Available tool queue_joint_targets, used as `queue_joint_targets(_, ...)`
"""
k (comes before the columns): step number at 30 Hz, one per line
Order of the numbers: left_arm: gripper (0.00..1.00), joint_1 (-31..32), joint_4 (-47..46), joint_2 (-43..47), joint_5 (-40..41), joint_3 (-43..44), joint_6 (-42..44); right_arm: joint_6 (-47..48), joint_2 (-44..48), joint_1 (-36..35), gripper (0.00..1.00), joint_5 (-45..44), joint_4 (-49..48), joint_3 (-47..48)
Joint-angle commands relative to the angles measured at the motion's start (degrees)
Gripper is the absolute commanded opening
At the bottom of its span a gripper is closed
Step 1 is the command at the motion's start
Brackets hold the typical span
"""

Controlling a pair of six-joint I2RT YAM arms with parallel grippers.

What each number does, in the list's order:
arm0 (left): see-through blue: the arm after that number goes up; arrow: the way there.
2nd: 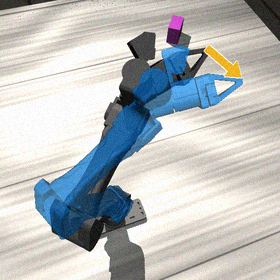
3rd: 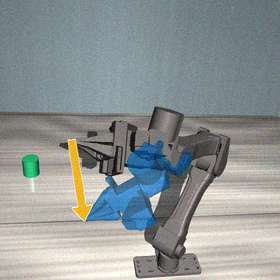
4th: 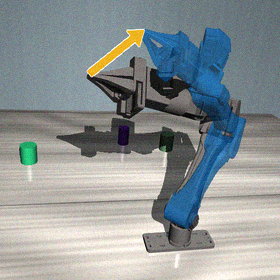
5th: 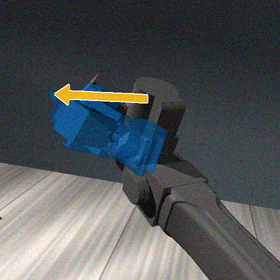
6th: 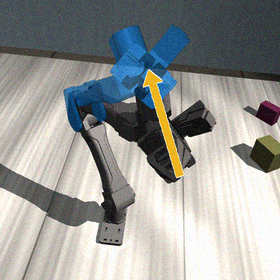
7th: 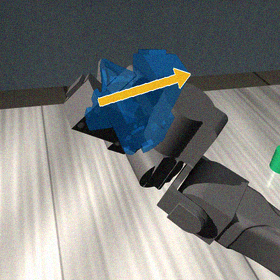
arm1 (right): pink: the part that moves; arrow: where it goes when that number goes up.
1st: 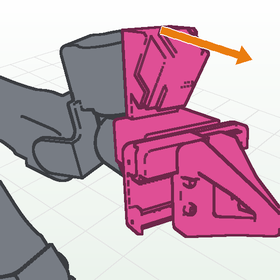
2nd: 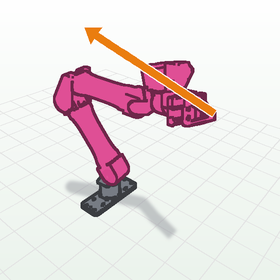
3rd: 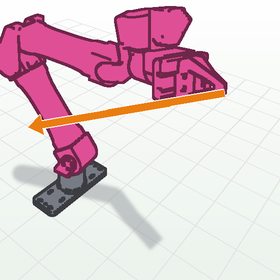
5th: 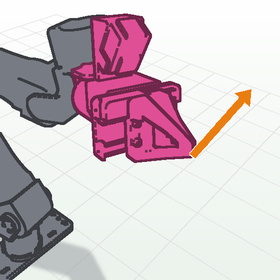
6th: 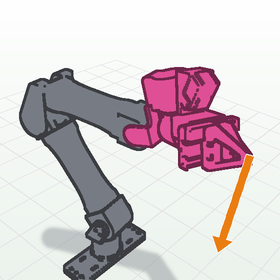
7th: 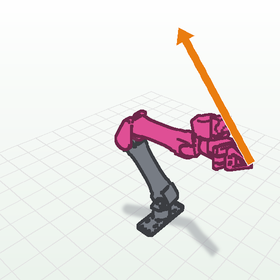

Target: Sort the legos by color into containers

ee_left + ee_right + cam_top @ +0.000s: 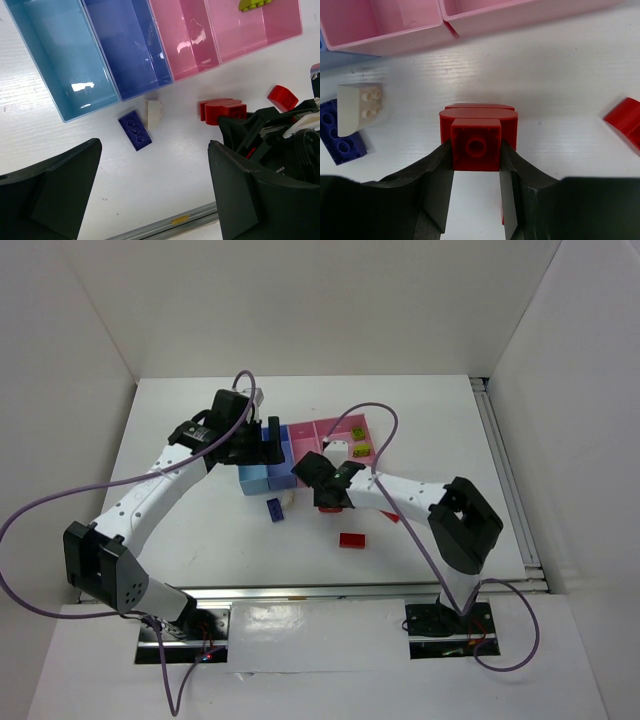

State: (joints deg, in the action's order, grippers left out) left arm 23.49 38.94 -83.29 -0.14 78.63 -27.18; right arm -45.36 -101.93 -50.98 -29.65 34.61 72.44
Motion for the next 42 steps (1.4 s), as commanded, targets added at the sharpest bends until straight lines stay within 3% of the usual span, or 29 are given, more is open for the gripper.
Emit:
queue_joint_targets(1, 0.98, -0.2, -1.3, 0.6, -0.2, -0.7, 0.7, -0.6, 2.3, -0.9, 0.34, -3.4, 1.8, 1.6)
queue_joint_targets(4, 0.98, -0.2, -1.3, 1.2, -0.2, -1.3, 1.9, 1.2, 5.7, -0.9, 0.29, -1.5, 3.1, 3.0)
queue_joint_targets(6, 0.98, -0.2, -2.0, 2.0, -0.8, -2.1, 2.9, 3.7, 11.2, 1.8, 0.29, 3.5, -1.3, 1.9)
queue_joint_targets(8, 0.97, -0.2, -3.2, 4.1, -3.1, -4.2, 5.5, 7.7, 15.7, 5.3, 0.29, 15.5, -4.5, -1.5)
queue_joint_targets(9, 0.97, -0.2, -3.8, 5.1, -4.5, -5.1, 6.6, 9.1, 19.5, 10.5, 0.29, 21.1, -6.1, -2.6)
queue_joint_targets(10, 0.97, -0.2, -5.5, 7.1, -7.2, -7.0, 8.6, 11.7, 21.2, 13.2, 0.29, 31.7, -8.4, -3.7)
queue_joint_targets(14, 0.98, 1.6, -9.5, 11.5, -13.3, -11.3, 13.4, 16.1, 25.9, 24.5, 0.29, 51.4, -7.3, -5.3)
queue_joint_targets(17, 1.0, 6.5, -13.2, 15.6, -14.9, -14.0, 17.7, 17.5, 27.5, 30.0, 0.29, 62.6, -6.1, -5.9)
queue_joint_targets(21, 1.0, 13.9, -16.0, 16.8, -12.3, -14.2, 19.8, 17.5, 28.3, 32.0, 0.29, 72.2, -8.9, -8.6)
queue_joint_targets(25, 1.0, 23.6, -16.0, 12.5, -3.7, -11.6, 22.1, 16.7, 28.8, 32.0, 0.29, 77.3, -12.3, -11.1)
queue_joint_targets(29, 1.0, 26.3, -15.1, 7.4, 0.1, -8.2, 24.7, 16.1, 29.3, 32.0, 0.29, 77.8, -12.8, -11.6)
queue_joint_targets(38, 1.0, 27.6, -19.2, 3.5, 0.8, -6.3, 23.4, 15.6, 29.9, 32.0, 0.29, 78.9, -13.4, -12.1)
queue_joint_targets(42, 0.95, 27.6, -23.2, 4.2, 0.6, -8.4, 22.3, 14.5, 30.4, 32.0, 0.29, 80.0, -15.0, -12.9)
